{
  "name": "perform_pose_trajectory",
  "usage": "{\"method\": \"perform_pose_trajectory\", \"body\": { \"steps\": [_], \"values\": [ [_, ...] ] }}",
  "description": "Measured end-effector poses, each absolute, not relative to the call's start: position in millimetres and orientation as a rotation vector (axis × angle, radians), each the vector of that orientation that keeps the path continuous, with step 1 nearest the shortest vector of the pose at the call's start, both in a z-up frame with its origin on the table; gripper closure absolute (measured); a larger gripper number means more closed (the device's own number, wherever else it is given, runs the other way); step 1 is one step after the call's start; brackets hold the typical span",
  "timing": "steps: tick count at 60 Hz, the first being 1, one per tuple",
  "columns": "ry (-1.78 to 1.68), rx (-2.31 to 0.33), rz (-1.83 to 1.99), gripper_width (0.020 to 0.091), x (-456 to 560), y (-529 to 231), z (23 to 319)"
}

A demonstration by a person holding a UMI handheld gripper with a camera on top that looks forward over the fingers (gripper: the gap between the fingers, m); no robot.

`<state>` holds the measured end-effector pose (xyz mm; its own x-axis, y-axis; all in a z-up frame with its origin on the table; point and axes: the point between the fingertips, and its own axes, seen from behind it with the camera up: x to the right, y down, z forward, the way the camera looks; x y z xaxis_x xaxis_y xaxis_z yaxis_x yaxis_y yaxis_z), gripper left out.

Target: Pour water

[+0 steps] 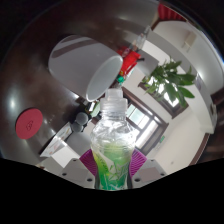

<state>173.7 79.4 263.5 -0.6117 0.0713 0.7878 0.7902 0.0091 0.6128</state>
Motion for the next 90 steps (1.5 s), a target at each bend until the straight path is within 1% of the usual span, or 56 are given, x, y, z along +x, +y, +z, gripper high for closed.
{"method": "perform_pose_trajectory", "body": {
  "steps": [7,8,15,20,22,28,29,34,35,39,45,48,49,50,55,56,61,64,66,67,69,70,71,72,77,78,84,85,86,90],
  "values": [
    [-1.774,-0.838,-1.666,0.0739,175.7,81.8,260.3],
    [-1.775,-0.842,-1.66,0.0738,172.1,80.9,264.3],
    [-1.761,-0.87,-1.642,0.074,177.8,82.3,267.2],
    [-1.712,-0.917,-1.596,0.074,183.1,82.4,277.2],
    [-1.666,-0.967,-1.556,0.0738,184.7,77.9,278.6],
    [-1.448,-1.181,-1.384,0.074,196.6,79.7,300.1],
    [-1.413,-1.234,-1.319,0.0739,199.1,73.7,296.4],
    [-1.149,-1.465,-1.071,0.0738,211.9,71.8,305.4],
    [-1.095,-1.503,-1.014,0.0721,212.6,69.1,300.6],
    [-0.902,-1.584,-0.814,0.0718,212.8,71.1,306.1],
    [-0.636,-1.652,-0.531,0.072,209.3,70.6,299.2],
    [-0.508,-1.698,-0.374,0.0721,204.8,72.4,291.0],
    [-0.46,-1.709,-0.328,0.0721,198.0,73.6,296.4],
    [-0.424,-1.723,-0.273,0.0722,195.5,70.5,284.0],
    [-0.272,-1.777,-0.078,0.0722,183.2,78.0,264.2],
    [-0.26,-1.781,-0.051,0.0721,186.3,73.9,256.7],
    [-0.194,-1.786,0.029,0.0721,176.7,84.1,245.4],
    [-0.163,-1.775,0.08,0.072,179.1,77.0,236.0],
    [-0.145,-1.766,0.108,0.0721,173.9,78.4,234.1],
    [-0.134,-1.761,0.116,0.0701,172.4,79.5,233.7],
    [-0.118,-1.759,0.117,0.0702,171.3,82.1,230.7],
    [-0.115,-1.762,0.113,0.0702,167.9,85.4,227.0],
    [-0.116,-1.766,0.109,0.07,182.0,74.8,215.2],
    [-0.113,-1.724,0.112,0.0698,182.2,76.9,223.5],
    [-0.099,-1.697,0.096,0.0701,176.4,86.1,223.3],
    [-0.099,-1.696,0.095,0.0702,184.3,77.0,220.8],
    [-0.116,-1.695,0.076,0.0701,182.6,79.3,219.3],
    [-0.117,-1.696,0.073,0.0673,183.4,78.3,219.8],
    [-0.118,-1.699,0.071,0.0677,184.4,77.3,219.8],
    [-0.116,-1.703,0.073,0.0621,186.6,73.7,221.1]
  ]
}}
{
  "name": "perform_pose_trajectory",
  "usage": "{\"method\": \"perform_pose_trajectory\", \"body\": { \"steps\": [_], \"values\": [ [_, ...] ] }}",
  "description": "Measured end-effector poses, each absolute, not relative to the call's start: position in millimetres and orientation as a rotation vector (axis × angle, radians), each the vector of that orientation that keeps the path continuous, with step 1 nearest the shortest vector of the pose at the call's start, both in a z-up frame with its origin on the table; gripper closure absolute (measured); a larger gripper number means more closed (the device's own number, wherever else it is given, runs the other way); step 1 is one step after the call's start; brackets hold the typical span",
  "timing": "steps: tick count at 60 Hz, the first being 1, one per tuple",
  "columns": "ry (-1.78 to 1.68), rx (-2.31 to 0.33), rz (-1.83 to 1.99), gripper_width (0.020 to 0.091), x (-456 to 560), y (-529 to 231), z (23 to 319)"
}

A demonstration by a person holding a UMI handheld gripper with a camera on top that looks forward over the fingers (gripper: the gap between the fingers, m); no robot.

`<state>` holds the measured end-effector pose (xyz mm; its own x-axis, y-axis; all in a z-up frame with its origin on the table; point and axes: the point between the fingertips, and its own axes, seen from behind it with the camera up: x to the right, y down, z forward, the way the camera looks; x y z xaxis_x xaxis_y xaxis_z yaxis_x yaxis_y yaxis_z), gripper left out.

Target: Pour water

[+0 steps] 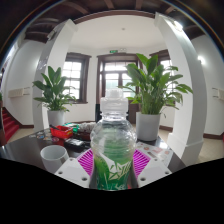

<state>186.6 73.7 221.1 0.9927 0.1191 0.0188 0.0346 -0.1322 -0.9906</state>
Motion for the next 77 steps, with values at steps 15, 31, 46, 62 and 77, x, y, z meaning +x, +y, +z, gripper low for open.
{"method": "perform_pose_trajectory", "body": {
  "steps": [15,31,46,62,77],
  "values": [
    [-0.067,-1.776,-0.002,0.024,198.4,52.0,218.5],
    [0.044,-1.844,-0.068,0.0248,202.1,-37.6,227.3],
    [0.065,-1.866,-0.076,0.0245,171.4,-102.7,261.8],
    [0.102,-1.838,-0.08,0.0248,159.4,-131.8,293.9],
    [0.118,-1.836,-0.081,0.0246,156.0,-137.0,300.1]
  ]
}}
